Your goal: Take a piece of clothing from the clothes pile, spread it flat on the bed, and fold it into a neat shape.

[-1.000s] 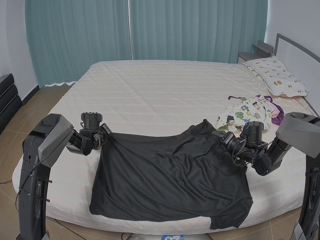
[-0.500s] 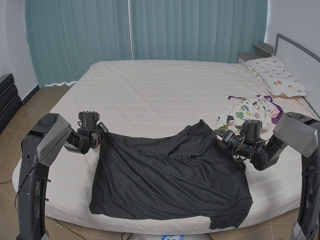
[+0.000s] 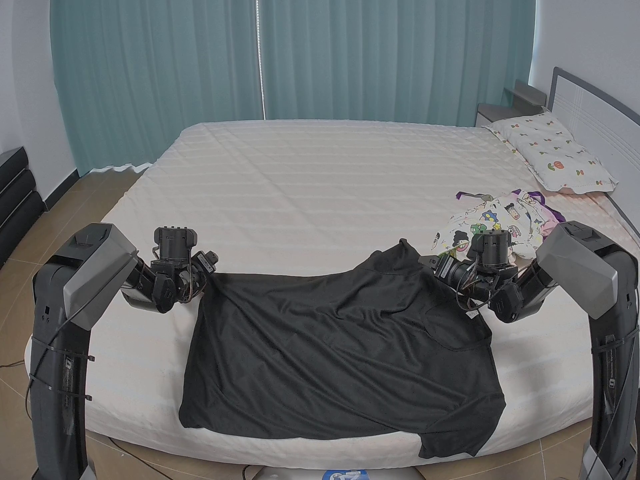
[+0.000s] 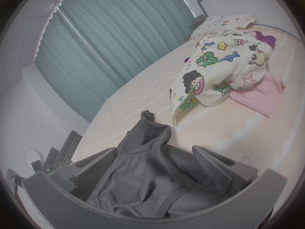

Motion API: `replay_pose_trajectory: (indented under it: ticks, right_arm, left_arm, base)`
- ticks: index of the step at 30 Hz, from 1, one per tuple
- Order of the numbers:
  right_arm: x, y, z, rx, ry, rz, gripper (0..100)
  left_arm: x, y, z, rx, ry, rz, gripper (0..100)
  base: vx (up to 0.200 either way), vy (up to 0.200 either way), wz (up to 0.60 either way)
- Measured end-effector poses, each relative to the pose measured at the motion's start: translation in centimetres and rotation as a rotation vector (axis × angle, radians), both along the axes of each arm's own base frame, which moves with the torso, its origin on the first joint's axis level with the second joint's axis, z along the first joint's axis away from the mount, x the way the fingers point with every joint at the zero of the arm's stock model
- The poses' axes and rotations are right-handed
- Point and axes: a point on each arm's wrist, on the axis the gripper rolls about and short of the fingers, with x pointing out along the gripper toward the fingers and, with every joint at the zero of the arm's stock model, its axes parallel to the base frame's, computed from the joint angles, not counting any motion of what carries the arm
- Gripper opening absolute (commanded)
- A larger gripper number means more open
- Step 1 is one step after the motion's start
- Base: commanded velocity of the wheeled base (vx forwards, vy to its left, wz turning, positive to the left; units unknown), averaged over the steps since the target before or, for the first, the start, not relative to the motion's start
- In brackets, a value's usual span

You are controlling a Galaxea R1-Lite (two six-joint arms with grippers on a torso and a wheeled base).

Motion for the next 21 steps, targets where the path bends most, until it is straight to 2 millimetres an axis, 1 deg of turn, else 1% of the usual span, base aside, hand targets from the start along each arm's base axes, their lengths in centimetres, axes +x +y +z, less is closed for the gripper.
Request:
replay_pose_trajectory:
  ticks: [6, 8, 12, 16, 18, 21]
  right_arm:
    - [1.2, 0.8, -0.9, -0.014, 0.029, 0.011, 0]
    - [1.6, 1.1, -1.5, -0.023, 0.043, 0.0, 0]
    - [2.8, 1.3, -1.9, -0.027, 0.021, -0.057, 0]
    - [4.3, 0.9, -1.3, -0.002, -0.033, -0.148, 0]
    - [5.0, 0.3, -0.9, 0.027, -0.055, -0.183, 0]
    - [5.4, -0.3, -0.6, 0.036, -0.071, -0.206, 0]
  left_arm:
    - [-0.3, -0.5, 0.1, 0.001, 0.005, -0.011, 100]
    - [-0.3, -0.7, 0.1, 0.0, 0.006, -0.014, 100]
    - [-0.4, -0.8, 0.0, 0.0, 0.009, -0.017, 100]
    - [-0.4, -0.8, 0.0, 0.0, 0.01, -0.017, 100]
    - [-0.4, -0.7, -0.1, 0.001, 0.011, -0.015, 100]
    - [-0.4, -0.7, -0.3, 0.001, 0.014, -0.013, 100]
  base:
    - [0.0, 0.0, 0.0]
    - [0.0, 0.0, 0.0]
    - [0.0, 0.0, 0.0]
    - [0.0, 0.0, 0.0]
    - [0.0, 0.0, 0.0]
    - [0.0, 0.0, 0.0]
